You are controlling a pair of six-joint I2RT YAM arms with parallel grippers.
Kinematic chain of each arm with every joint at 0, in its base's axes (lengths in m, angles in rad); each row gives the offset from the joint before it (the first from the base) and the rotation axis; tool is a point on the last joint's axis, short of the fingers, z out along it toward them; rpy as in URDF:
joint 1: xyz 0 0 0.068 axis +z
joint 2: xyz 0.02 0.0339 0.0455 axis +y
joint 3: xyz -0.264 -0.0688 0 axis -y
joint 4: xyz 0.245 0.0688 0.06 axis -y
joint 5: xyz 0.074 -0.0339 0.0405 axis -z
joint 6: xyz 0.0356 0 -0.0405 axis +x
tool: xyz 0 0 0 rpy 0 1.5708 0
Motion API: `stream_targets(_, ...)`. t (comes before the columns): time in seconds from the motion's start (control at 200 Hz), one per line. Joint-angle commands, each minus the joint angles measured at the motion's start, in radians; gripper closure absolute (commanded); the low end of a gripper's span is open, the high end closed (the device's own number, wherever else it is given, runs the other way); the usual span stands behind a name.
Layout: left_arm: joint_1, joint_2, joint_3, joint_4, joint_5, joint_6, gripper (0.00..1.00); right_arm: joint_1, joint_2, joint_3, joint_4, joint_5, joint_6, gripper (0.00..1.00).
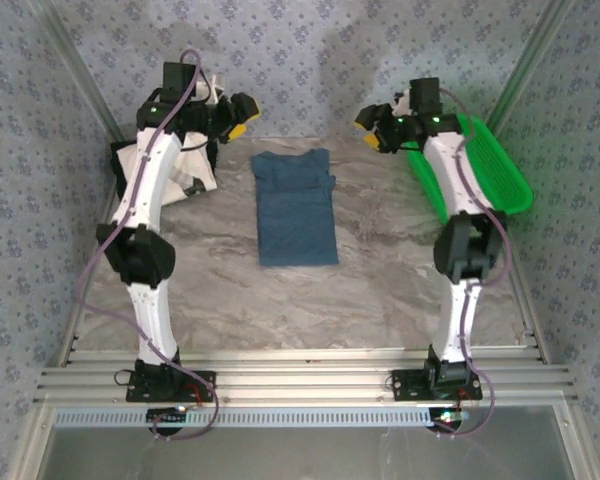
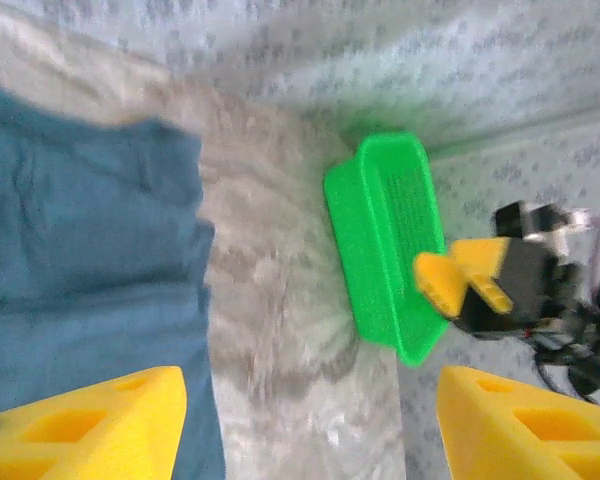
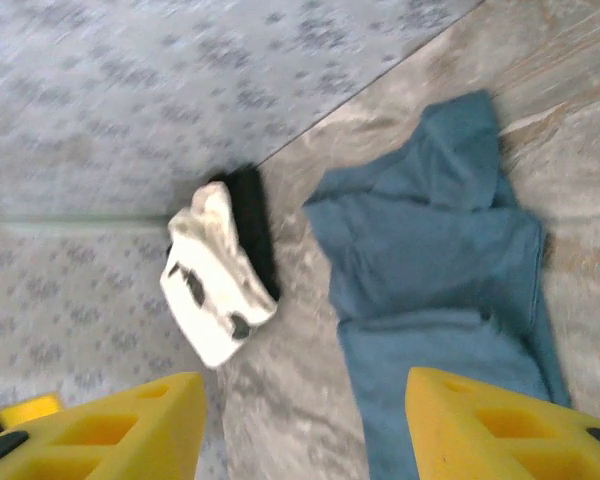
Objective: Fold and stack the t-shirts
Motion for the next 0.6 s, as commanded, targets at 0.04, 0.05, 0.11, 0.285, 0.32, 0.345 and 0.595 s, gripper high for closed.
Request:
stream_targets(0.04, -0.045, -0.252, -0.618, 0.094, 0.014, -0.006, 0.32, 0.077, -0.181, -0.509, 0.027, -0.041, -0.096, 0.43)
stream_targets(0.05, -0.046, -0.267, -0.664, 0.121, 0.02, -0.021, 0.32, 0.083, -0.19, -0.534, 0.036, -0.045, -0.095, 0.43)
stream_targets(0.11, -0.053, -0.343, -0.901, 0.285, 0.053, -0.101, 0.33, 0.12, -0.225, -0.688, 0.111, -0.047, -0.101, 0.43)
stream_targets(0.285, -0.114, -0.379, -1.177, 0.5, 0.044, -0.207, 0.34, 0.204, -0.186, -0.861, 0.229, -0.056, -0.096, 0.43)
stream_targets(0.32, -0.115, -0.368, -1.203, 0.53, 0.043, -0.223, 0.34, 0.213, -0.167, -0.861, 0.232, -0.056, -0.098, 0.43)
stream_targets(0.345, -0.116, -0.359, -1.213, 0.539, 0.042, -0.225, 0.35, 0.218, -0.153, -0.861, 0.234, -0.056, -0.098, 0.44)
stream_targets(0.595, -0.137, -0.245, -1.232, 0.597, 0.018, -0.253, 0.39, 0.228, -0.054, -0.837, 0.182, -0.015, -0.111, 0.5)
